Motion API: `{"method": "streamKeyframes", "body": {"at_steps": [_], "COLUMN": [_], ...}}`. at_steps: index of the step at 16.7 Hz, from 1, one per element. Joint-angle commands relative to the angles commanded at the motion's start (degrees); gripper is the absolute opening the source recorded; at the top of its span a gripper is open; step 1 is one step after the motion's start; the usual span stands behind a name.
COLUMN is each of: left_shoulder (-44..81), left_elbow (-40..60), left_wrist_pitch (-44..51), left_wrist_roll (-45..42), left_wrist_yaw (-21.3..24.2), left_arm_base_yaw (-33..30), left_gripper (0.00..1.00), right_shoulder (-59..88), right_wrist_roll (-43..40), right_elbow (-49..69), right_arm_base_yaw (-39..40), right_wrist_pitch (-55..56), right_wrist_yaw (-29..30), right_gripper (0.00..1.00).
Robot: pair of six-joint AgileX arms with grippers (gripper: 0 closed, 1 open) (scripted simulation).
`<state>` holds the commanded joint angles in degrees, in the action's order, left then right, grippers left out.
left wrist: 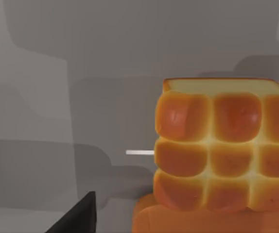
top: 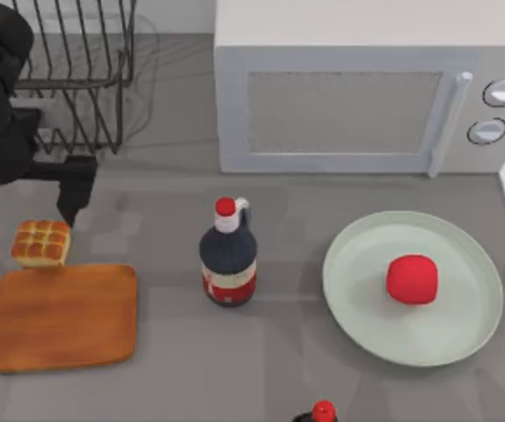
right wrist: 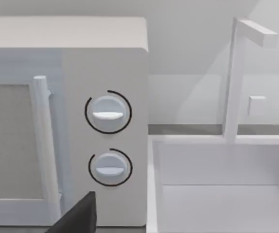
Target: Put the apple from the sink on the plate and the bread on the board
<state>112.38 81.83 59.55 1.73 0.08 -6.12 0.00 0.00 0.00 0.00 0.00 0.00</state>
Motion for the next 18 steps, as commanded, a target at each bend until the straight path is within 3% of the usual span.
{"method": "streamKeyframes", "body": {"at_steps": [4, 11, 15, 18], "left_shoulder": [0.34, 5.88, 6.17, 6.17], "left_elbow": [-0.89, -7.87, -8.19, -8.19], "left_wrist_pitch": [-1.10, -13.88, -14.36, -14.36], "left_wrist_roll": [-0.12, -0.17, -0.17, -0.17], "left_wrist_yaw": [0.00, 0.04, 0.04, 0.04], "left_arm_base_yaw": [0.20, 0.08, 0.08, 0.08], "left_gripper": [1.00, 1.00, 1.00, 0.77], "right_shoulder": [0.00, 0.00, 0.00, 0.00], "right_wrist_roll": [0.00, 0.00, 0.00, 0.00], "right_elbow": [0.00, 0.00, 0.00, 0.00], "right_arm_base_yaw": [0.00, 0.00, 0.00, 0.00], "right_wrist_pitch": [0.00, 0.00, 0.00, 0.00], "right_wrist_yaw": [0.00, 0.00, 0.00, 0.00], "right_gripper": [1.00, 1.00, 1.00, 1.00]}}
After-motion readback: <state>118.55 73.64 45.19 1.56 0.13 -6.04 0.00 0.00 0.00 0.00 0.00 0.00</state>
